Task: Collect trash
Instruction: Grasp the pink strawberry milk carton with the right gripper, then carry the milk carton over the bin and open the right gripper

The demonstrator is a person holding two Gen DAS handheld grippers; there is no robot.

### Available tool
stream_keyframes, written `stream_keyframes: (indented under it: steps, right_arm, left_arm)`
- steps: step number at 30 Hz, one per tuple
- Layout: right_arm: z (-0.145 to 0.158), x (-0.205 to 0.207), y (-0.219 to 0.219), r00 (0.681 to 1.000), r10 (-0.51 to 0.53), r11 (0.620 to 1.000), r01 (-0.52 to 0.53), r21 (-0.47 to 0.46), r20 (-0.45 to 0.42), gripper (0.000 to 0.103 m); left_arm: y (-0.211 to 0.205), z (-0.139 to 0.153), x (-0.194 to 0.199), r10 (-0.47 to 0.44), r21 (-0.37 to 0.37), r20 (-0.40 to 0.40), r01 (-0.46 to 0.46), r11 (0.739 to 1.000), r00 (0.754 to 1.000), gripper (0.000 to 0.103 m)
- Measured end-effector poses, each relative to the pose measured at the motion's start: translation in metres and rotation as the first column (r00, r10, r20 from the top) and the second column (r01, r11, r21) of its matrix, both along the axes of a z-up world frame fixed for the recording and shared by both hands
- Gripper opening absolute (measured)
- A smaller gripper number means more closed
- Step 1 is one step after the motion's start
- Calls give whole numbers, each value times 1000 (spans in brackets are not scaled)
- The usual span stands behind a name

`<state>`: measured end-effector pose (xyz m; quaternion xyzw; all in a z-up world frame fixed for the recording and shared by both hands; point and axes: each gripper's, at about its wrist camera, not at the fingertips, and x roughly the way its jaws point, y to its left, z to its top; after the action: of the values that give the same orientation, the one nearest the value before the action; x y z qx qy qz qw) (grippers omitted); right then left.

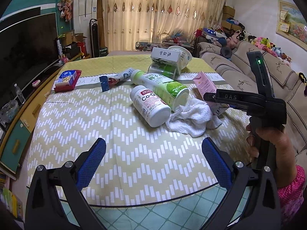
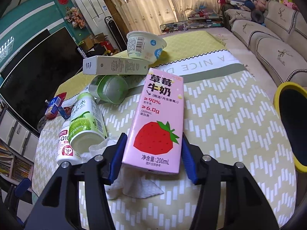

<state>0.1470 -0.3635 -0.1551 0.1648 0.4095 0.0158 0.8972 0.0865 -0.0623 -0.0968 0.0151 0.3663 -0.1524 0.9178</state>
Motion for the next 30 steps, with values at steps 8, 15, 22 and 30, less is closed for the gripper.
stream_keyframes:
  steps: [8,15,22,30]
  right_arm:
    - [14,-22,-26,997,-54,997,56,-44,54,52]
    - [23,-38,-66,988,-132,987,139,-86,79,52]
    - [26,-55,-138,965,-249,960,257,-112,78,52]
    - [6,-71,-227,918,-396,910,395,-124,19,52]
  left_arm:
    - [-2,0,0,-5,6,-4,5,1000,1000,98]
    - [-18,4,1,-33,24,3,33,999,999,98]
    - [-44,8,3,-80,50,10,80,996,997,98]
    - [-78,2,9,-140,74,-9,140,987,990,98]
